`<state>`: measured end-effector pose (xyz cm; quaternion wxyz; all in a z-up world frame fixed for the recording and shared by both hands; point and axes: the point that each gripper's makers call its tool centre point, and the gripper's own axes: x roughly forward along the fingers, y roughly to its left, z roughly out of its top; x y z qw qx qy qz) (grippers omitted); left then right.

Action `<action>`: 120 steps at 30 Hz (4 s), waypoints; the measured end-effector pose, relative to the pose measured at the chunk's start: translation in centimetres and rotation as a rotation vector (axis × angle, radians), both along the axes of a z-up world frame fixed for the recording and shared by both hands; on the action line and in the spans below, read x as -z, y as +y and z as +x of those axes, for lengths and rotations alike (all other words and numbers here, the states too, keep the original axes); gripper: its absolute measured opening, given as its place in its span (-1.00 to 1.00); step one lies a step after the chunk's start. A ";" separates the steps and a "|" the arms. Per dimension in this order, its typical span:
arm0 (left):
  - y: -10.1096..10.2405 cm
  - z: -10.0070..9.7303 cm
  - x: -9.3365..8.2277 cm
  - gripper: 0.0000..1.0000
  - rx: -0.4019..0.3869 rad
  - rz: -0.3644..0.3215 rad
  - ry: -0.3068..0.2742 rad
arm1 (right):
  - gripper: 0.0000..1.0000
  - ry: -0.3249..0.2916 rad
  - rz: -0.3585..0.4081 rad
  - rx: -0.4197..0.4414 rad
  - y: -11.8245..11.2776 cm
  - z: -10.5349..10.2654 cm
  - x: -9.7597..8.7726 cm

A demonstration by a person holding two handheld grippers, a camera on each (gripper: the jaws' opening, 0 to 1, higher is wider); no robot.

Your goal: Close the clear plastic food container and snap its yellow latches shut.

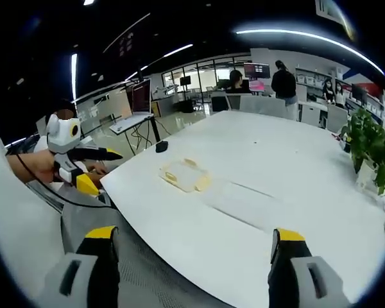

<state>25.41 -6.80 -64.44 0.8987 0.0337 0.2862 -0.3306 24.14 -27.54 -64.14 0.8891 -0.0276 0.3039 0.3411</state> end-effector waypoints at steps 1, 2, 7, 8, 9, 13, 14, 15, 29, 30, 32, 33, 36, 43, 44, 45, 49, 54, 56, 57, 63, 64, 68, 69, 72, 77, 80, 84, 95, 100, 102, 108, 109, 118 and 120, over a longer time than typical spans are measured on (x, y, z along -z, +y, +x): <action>0.0 0.0 0.0 0.99 -0.004 0.000 0.000 | 0.98 0.000 0.000 -0.001 0.0 0.0 0.0; 0.1 0.1 0.0 0.99 -0.005 0.000 -0.001 | 0.98 0.000 0.000 0.000 0.0 0.0 0.0; 0.1 -0.1 0.2 0.99 -0.006 0.001 0.001 | 0.98 -0.001 -0.001 -0.001 0.0 -0.1 0.0; 0.1 -0.1 0.2 0.99 -0.006 0.000 0.002 | 0.98 -0.001 0.001 -0.002 0.0 -0.1 0.0; 0.1 -0.1 0.2 0.99 -0.007 0.001 0.001 | 0.98 -0.002 0.002 -0.001 0.0 -0.1 0.0; 0.3 -0.1 0.2 0.98 -0.010 0.002 0.000 | 0.98 0.002 0.004 0.003 0.0 -0.1 0.0; 0.3 -0.1 0.2 0.98 -0.011 0.001 0.000 | 0.98 0.002 0.003 0.002 0.0 -0.1 0.0; 0.3 -0.1 0.2 0.98 -0.012 0.002 0.001 | 0.98 0.001 0.003 0.001 0.0 -0.1 0.0; 0.5 0.1 -0.1 0.98 -0.011 0.006 -0.011 | 0.98 -0.016 -0.001 -0.006 0.1 0.0 -0.3; 0.5 0.2 -0.1 0.98 -0.011 0.005 -0.012 | 0.98 -0.019 -0.001 -0.006 0.1 0.1 -0.3; 0.5 0.2 -0.1 0.98 -0.009 0.008 -0.012 | 0.98 -0.025 -0.002 -0.010 0.1 0.1 -0.4; 0.5 0.2 -0.1 0.98 -0.008 0.008 -0.012 | 0.98 -0.029 -0.004 -0.010 0.1 0.2 -0.5; 0.6 0.2 -0.2 0.98 -0.007 0.009 -0.014 | 0.98 -0.029 -0.004 -0.011 0.1 0.2 -0.6; 0.9 0.5 -0.3 0.98 0.000 0.014 -0.017 | 0.98 -0.046 -0.012 -0.015 0.2 0.3 -0.8; 1.0 0.5 -0.3 0.98 0.002 0.014 -0.017 | 0.98 -0.047 -0.014 -0.016 0.2 0.4 -0.8; 1.0 0.6 -0.3 0.98 0.005 0.015 -0.017 | 0.97 -0.050 -0.021 -0.019 0.3 0.4 -0.8; 1.2 0.7 -0.3 0.98 0.021 0.032 -0.021 | 0.93 -0.052 -0.031 -0.025 0.5 0.7 -0.9; 1.4 1.3 -0.4 0.98 0.037 0.037 -0.026 | 0.92 -0.066 -0.031 -0.035 1.0 1.2 -1.4; 1.6 1.5 -0.4 0.98 0.040 0.042 -0.027 | 0.92 -0.066 -0.028 -0.036 1.1 1.4 -1.4; 1.6 1.6 -0.4 0.97 0.042 0.041 -0.026 | 0.92 -0.067 -0.037 -0.041 1.3 1.6 -1.3; 2.4 2.0 -0.2 0.96 0.060 0.068 -0.030 | 0.89 -0.075 -0.049 -0.071 2.2 2.1 -1.3; 2.5 2.1 -0.2 0.95 0.062 0.068 -0.030 | 0.89 -0.075 -0.051 -0.074 2.4 2.2 -1.3; 2.9 2.6 -0.2 0.93 0.064 0.055 -0.026 | 0.88 -0.079 -0.060 -0.087 3.0 2.8 -1.2; 3.0 2.8 -0.2 0.93 0.067 0.058 -0.025 | 0.87 -0.083 -0.065 -0.094 3.2 3.0 -1.2; 3.3 3.2 -0.3 0.93 0.074 0.058 -0.025 | 0.87 -0.082 -0.066 -0.102 3.6 3.5 -1.2; 4.2 4.2 -0.7 0.92 0.083 0.067 -0.034 | 0.86 -0.088 -0.074 -0.118 4.4 4.3 -1.2; 4.6 4.8 -0.9 0.92 0.090 0.064 -0.039 | 0.84 -0.087 -0.079 -0.131 5.0 4.9 -1.3; 5.2 5.5 -0.9 0.92 0.106 0.073 -0.042 | 0.83 -0.089 -0.087 -0.143 5.8 6.0 -1.4; 5.8 8.4 -0.5 0.92 0.190 0.115 -0.053 | 0.78 -0.091 -0.123 -0.224 7.8 8.0 -0.6; 5.5 9.2 0.3 0.91 0.240 0.121 -0.042 | 0.78 -0.093 -0.136 -0.243 8.3 9.3 -0.3; 5.4 9.5 0.7 0.91 0.267 0.139 -0.044 | 0.76 -0.096 -0.153 -0.262 8.5 9.7 -0.1; 5.4 10.3 1.6 0.91 0.363 0.171 -0.051 | 0.74 -0.131 -0.193 -0.291 9.2 11.5 0.2; 5.5 10.3 1.9 0.90 0.385 0.170 -0.042 | 0.73 -0.132 -0.192 -0.298 9.4 11.8 0.3; 6.3 11.5 3.1 0.91 0.483 0.221 -0.038 | 0.64 -0.154 -0.257 -0.389 11.0 13.1 1.5; 6.4 11.7 3.3 0.90 0.517 0.225 -0.042 | 0.62 -0.163 -0.275 -0.412 11.3 13.5 1.8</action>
